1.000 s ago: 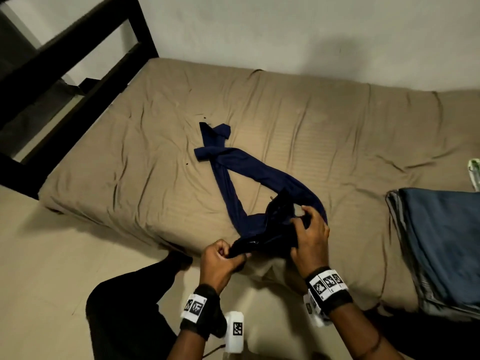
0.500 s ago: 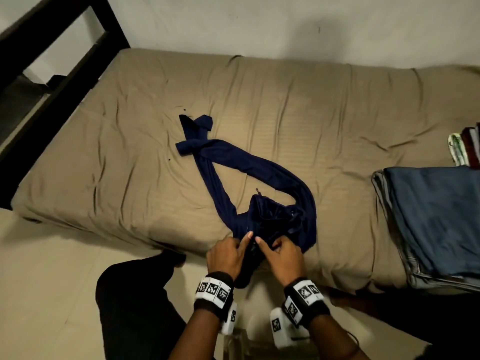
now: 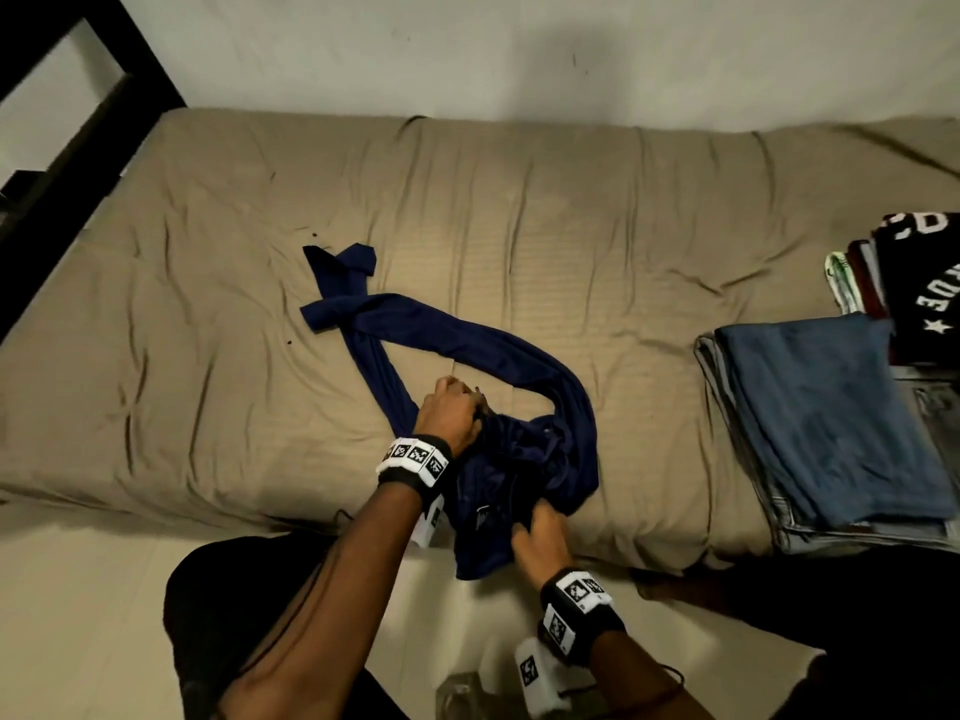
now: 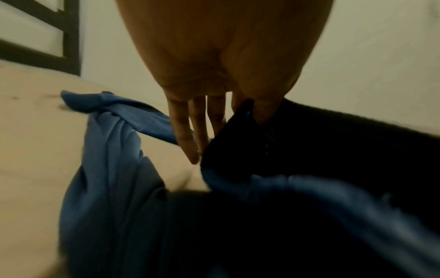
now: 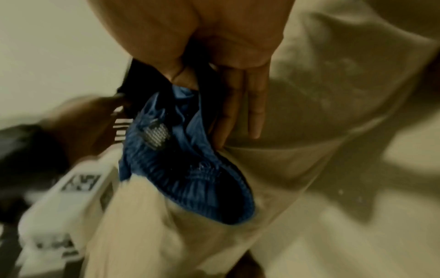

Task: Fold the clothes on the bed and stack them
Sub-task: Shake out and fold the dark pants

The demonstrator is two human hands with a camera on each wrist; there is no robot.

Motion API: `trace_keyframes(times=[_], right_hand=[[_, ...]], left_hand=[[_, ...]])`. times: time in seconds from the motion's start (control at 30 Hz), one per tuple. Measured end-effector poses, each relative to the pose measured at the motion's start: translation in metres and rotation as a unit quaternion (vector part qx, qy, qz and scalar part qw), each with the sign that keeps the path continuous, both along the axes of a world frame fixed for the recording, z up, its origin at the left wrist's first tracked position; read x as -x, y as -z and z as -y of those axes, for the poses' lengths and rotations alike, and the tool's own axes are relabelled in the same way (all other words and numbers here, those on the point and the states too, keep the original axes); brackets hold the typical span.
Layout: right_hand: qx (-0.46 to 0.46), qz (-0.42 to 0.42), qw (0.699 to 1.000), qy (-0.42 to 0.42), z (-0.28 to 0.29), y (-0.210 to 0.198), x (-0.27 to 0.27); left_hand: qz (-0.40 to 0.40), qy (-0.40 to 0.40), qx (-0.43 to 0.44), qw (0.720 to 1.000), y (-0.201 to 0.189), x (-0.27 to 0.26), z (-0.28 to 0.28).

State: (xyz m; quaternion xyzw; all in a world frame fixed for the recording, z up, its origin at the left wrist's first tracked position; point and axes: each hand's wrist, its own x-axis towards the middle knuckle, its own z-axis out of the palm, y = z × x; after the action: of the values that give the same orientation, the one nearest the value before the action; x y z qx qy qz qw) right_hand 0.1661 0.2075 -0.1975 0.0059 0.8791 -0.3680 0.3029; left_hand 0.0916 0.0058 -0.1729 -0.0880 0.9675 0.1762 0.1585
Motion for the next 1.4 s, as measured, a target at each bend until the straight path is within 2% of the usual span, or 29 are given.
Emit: trace_keyframes(times=[0.07,0.13,0.2,0.27,0.3,0.37,0.4,0.43,0.47,0.5,0.53,0.57,0.63,0.7,0.77,0.83,0.9,0.93,1.03,1.1,1.13,1.17,1.2,1.23,1.3,1.4], right_hand=[[0.11,0.025,0.989,0.098,-0.016,-0.006,-0.002],[0.194,0.043,0.959,0.2,-0.032,-0.017,0.0],[0.251,0.053,0.933,0.252,-0.045,-0.035,0.009],[0.288,0.044,0.929,0.226,-0.052,-0.064,0.019],[0.287,0.012,0.937,0.198,-0.054,-0.079,0.025],[0.211,-0.101,0.967,0.098,-0.054,-0.103,0.039],[0.125,-0.156,0.979,0.032,-0.051,-0.119,0.046],[0.008,-0.207,0.978,-0.031,-0.048,-0.134,0.052],[-0.099,-0.24,0.962,-0.08,-0.045,-0.15,0.057],[-0.164,-0.243,0.951,-0.1,-0.042,-0.164,0.064],[-0.179,-0.226,0.952,-0.101,-0.041,-0.18,0.07],[-0.159,-0.209,0.961,-0.09,-0.043,-0.199,0.08],[-0.03,-0.185,0.982,-0.03,-0.055,-0.242,0.107],[0.052,-0.195,0.979,-0.007,-0.069,-0.296,0.132],[0.079,-0.217,0.973,-0.029,-0.076,-0.36,0.151],[0.131,-0.219,0.966,-0.046,-0.077,-0.417,0.171],[0.217,-0.213,0.952,-0.023,-0.075,-0.471,0.19],[0.252,-0.22,0.942,-0.012,-0.073,-0.495,0.197],[0.351,-0.246,0.903,0.015,-0.068,-0.563,0.215],[0.418,-0.259,0.87,0.027,-0.066,-0.603,0.226],[0.458,-0.259,0.85,0.025,-0.066,-0.623,0.229],[0.506,-0.252,0.825,0.014,-0.066,-0.642,0.232],[0.531,-0.254,0.809,-0.005,-0.067,-0.66,0.234],[0.535,-0.269,0.8,-0.036,-0.069,-0.679,0.233],[0.478,-0.358,0.798,-0.076,-0.072,-0.708,0.232],[0.377,-0.502,0.775,-0.072,-0.072,-0.745,0.223]], left_hand=[[-0.068,-0.098,-0.081,0.989,-0.015,-0.004,0.006],[-0.14,-0.187,-0.139,0.962,-0.042,-0.01,0.018],[-0.216,-0.244,-0.162,0.931,-0.079,-0.014,0.029],[-0.298,-0.274,-0.186,0.895,-0.127,-0.016,0.036],[-0.333,-0.283,-0.19,0.879,-0.154,-0.015,0.04],[-0.373,-0.301,-0.172,0.86,-0.206,-0.01,0.05],[-0.386,-0.308,-0.164,0.854,-0.237,-0.006,0.054],[-0.393,-0.308,-0.157,0.852,-0.267,-0.003,0.055],[-0.396,-0.298,-0.149,0.856,-0.296,-0.001,0.054],[-0.392,-0.276,-0.13,0.868,-0.323,0.001,0.052],[-0.383,-0.251,-0.095,0.884,-0.342,0.003,0.051],[-0.377,-0.227,-0.053,0.896,-0.363,0.003,0.049],[-0.363,-0.209,0.038,0.907,-0.398,0.003,0.055],[-0.316,-0.229,0.121,0.913,-0.433,0.002,0.067],[-0.253,-0.257,0.16,0.919,-0.476,-0.001,0.074],[-0.241,-0.267,0.136,0.923,-0.515,-0.001,0.078],[-0.278,-0.262,0.02,0.924,-0.548,0.002,0.083],[-0.309,-0.272,-0.09,0.907,-0.562,0.002,0.084],[-0.392,-0.258,-0.377,0.798,-0.614,-0.004,0.083],[-0.412,-0.234,-0.512,0.716,-0.649,-0.011,0.082],[-0.419,-0.217,-0.556,0.684,-0.665,-0.016,0.084],[-0.427,-0.198,-0.579,0.666,-0.682,-0.02,0.086],[-0.435,-0.177,-0.584,0.662,-0.697,-0.023,0.089],[-0.441,-0.156,-0.575,0.671,-0.711,-0.028,0.092],[-0.448,-0.118,-0.528,0.712,-0.733,-0.04,0.093],[-0.478,-0.095,-0.423,0.764,-0.759,-0.051,0.092]])
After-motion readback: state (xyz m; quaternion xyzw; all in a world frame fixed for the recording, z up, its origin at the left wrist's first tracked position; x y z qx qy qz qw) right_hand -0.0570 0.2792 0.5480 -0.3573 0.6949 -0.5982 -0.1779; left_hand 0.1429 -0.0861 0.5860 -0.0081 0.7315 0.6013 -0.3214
